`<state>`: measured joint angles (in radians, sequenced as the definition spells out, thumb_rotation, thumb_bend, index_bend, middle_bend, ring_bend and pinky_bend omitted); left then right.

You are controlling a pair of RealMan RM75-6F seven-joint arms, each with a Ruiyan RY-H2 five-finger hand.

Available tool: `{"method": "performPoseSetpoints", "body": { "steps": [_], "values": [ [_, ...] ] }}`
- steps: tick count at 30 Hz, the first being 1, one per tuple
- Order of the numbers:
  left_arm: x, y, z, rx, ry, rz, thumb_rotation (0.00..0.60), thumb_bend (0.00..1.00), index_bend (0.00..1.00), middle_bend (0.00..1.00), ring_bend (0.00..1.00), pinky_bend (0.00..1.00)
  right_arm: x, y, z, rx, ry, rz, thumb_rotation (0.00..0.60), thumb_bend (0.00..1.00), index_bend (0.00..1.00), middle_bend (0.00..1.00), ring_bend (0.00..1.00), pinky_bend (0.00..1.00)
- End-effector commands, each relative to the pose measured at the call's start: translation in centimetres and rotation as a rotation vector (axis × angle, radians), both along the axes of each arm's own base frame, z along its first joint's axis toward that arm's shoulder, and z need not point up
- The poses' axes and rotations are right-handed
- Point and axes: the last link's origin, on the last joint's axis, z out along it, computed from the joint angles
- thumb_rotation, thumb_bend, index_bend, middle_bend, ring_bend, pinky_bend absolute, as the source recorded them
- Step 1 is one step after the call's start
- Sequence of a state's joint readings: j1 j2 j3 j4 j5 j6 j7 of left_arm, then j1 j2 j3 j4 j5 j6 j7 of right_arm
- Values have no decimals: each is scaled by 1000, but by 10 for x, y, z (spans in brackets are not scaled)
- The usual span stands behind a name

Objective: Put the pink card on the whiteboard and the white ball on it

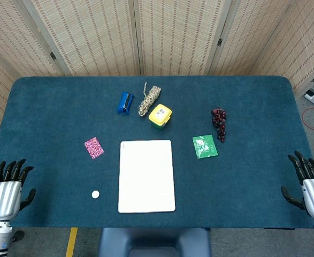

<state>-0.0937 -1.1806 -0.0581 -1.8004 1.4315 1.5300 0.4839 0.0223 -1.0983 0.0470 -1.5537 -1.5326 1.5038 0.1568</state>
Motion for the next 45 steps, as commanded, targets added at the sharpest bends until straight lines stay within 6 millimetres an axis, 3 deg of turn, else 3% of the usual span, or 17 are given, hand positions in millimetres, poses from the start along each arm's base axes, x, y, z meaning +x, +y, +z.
{"method": "performPoseSetpoints", "body": {
  "steps": [1,13,23,32,45],
  "values": [
    [0,0,-1,0,-1,1,600,376,262,146,133,0,0,-1,0,4,-1,-2,600,365,1,43,90,42],
    [3,9,1,7,-2,-26,600,375,262,146,134,0,1,2,1,-1,-4,-11,600,365,1,42,90,42],
    [25,51,-3,-57,-15,-107,600,375,261,147,134,0,2,5,3,-1,-2,-13,600,365,1,42,90,42],
    [47,104,-27,-172,-39,-93,600,359,197,146,133,0,1,8,5,-5,-4,-21,600,364,1,42,89,42],
    [73,165,-83,-318,-10,16,600,313,129,105,96,0,-2,10,7,-8,-3,-32,600,365,1,42,91,42]
  ]
}}
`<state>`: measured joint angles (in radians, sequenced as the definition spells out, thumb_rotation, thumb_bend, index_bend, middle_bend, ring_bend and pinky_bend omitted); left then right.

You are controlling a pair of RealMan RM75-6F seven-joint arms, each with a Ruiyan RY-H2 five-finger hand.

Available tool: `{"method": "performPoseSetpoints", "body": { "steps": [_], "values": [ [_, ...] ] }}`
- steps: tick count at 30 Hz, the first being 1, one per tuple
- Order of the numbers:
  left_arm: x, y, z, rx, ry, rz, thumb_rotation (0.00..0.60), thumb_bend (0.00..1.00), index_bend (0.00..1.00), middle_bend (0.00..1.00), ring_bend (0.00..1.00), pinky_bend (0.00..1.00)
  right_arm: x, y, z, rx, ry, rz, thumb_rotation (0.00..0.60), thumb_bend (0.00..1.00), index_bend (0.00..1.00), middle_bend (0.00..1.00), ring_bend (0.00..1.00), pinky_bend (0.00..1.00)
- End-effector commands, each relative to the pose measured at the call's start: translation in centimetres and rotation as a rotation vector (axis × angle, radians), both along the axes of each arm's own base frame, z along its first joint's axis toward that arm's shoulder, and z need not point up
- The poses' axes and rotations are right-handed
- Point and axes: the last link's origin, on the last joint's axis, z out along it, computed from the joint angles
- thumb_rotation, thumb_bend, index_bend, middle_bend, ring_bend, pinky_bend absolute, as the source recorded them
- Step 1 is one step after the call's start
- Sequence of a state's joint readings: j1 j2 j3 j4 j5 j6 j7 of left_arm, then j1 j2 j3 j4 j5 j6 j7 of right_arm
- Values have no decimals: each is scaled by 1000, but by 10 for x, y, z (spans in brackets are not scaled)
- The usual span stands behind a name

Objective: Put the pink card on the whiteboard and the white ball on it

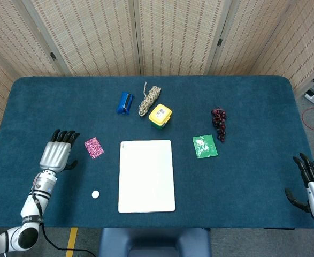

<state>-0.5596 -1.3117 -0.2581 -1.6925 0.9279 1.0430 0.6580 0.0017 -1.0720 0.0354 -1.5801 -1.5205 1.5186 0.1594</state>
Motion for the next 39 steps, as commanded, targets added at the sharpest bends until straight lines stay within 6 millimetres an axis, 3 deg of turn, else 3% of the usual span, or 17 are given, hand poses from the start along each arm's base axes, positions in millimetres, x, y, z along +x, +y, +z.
{"method": "performPoseSetpoints", "body": {
  "steps": [1,14,39],
  "values": [
    [10,18,-20,-52,15,29,600,311,124,100,92,0,-1,1,0,0,0,-6,600,365,1,42,91,42],
    [24,54,-53,-126,62,129,600,311,106,74,81,0,-8,1,2,-2,-3,-27,600,365,1,43,90,42],
    [16,65,-71,-161,64,295,600,311,151,64,66,0,-14,2,5,-7,-7,-42,600,365,1,42,89,42]
  ]
}}
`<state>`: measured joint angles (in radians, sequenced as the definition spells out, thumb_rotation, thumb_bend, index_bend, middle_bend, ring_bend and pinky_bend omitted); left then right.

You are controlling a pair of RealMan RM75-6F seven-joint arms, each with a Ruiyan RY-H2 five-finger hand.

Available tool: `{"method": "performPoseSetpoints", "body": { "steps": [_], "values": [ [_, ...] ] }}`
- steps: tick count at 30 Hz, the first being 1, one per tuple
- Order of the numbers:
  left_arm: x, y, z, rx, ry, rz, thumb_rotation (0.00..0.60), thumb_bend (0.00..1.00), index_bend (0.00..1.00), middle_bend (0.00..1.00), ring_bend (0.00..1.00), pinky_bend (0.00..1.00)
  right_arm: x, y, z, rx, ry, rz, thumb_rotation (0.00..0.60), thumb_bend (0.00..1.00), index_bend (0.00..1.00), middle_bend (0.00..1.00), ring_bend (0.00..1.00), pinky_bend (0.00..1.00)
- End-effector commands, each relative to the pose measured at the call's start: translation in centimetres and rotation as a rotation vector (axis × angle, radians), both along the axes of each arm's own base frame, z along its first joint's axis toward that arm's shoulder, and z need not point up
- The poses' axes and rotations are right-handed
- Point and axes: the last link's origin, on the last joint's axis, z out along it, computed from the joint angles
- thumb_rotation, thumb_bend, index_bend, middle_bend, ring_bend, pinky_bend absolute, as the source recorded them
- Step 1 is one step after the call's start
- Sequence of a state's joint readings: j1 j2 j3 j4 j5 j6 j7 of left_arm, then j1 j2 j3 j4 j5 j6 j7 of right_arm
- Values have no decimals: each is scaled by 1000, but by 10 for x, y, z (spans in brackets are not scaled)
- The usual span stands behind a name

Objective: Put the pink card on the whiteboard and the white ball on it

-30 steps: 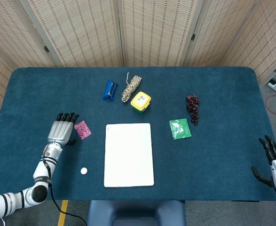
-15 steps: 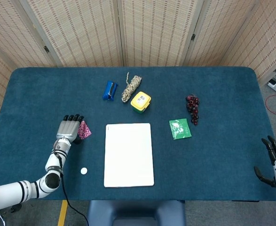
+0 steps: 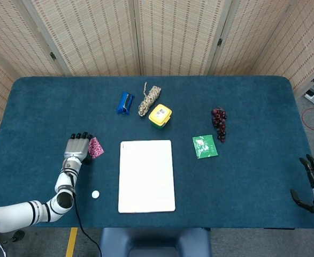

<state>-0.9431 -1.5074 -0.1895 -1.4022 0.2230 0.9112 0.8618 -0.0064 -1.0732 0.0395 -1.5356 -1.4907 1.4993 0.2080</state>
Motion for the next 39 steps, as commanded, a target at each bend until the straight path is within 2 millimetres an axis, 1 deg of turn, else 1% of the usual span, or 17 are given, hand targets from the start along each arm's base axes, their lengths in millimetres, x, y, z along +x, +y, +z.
{"method": "performPoseSetpoints", "body": {
  "steps": [1,20,28,39],
  "values": [
    [0,1,-3,-2,6,3,600,310,153,63,66,0,0,0,1,-3,0,0,600,365,1,42,89,42],
    [2,9,-14,-9,-6,48,600,310,157,63,67,0,-5,4,1,-7,-3,-17,600,365,1,44,90,42],
    [7,10,-18,-7,-17,45,600,311,165,63,69,0,-5,3,1,-3,-2,-16,600,365,1,44,90,42],
    [10,14,-17,10,-16,38,600,311,173,64,72,0,-7,4,1,-5,-2,-26,600,365,1,44,89,42]
  ]
}}
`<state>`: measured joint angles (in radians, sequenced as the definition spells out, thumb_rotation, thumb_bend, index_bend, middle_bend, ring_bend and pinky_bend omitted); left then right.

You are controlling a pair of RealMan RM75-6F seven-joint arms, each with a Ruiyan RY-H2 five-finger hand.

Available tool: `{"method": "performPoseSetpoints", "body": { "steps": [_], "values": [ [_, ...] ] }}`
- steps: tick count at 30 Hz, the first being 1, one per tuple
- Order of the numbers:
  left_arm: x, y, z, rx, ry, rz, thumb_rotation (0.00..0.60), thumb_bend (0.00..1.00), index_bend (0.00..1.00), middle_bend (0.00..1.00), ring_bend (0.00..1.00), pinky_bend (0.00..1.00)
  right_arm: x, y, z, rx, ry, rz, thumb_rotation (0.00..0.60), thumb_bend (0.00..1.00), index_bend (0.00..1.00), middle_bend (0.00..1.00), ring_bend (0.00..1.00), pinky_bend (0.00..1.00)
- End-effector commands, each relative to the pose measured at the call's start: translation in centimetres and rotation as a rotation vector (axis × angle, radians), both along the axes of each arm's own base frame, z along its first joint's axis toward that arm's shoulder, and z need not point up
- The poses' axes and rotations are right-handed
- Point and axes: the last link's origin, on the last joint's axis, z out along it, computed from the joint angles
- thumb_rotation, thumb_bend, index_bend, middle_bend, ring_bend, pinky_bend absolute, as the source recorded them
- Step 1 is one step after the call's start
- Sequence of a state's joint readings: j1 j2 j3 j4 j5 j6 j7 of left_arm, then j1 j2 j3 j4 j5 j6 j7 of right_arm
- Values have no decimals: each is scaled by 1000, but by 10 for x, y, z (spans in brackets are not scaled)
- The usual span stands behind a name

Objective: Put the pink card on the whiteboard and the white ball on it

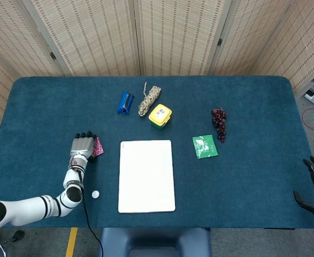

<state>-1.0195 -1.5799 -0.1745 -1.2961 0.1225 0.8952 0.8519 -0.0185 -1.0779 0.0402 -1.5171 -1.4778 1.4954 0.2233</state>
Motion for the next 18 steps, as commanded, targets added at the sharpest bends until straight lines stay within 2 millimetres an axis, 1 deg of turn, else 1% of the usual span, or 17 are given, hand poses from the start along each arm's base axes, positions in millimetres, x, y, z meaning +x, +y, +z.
{"method": "performPoseSetpoints", "body": {
  "steps": [1,8,18],
  "values": [
    [0,0,1,5,2,-3,600,311,173,64,72,0,0,0,0,1,0,0,600,365,1,44,89,42],
    [-2,2,0,10,7,7,600,311,179,63,75,0,0,-1,-1,2,0,2,600,365,1,44,89,42],
    [-3,3,-1,21,8,2,600,314,226,64,91,0,0,-1,-1,1,0,-1,600,365,1,44,89,43]
  ]
}}
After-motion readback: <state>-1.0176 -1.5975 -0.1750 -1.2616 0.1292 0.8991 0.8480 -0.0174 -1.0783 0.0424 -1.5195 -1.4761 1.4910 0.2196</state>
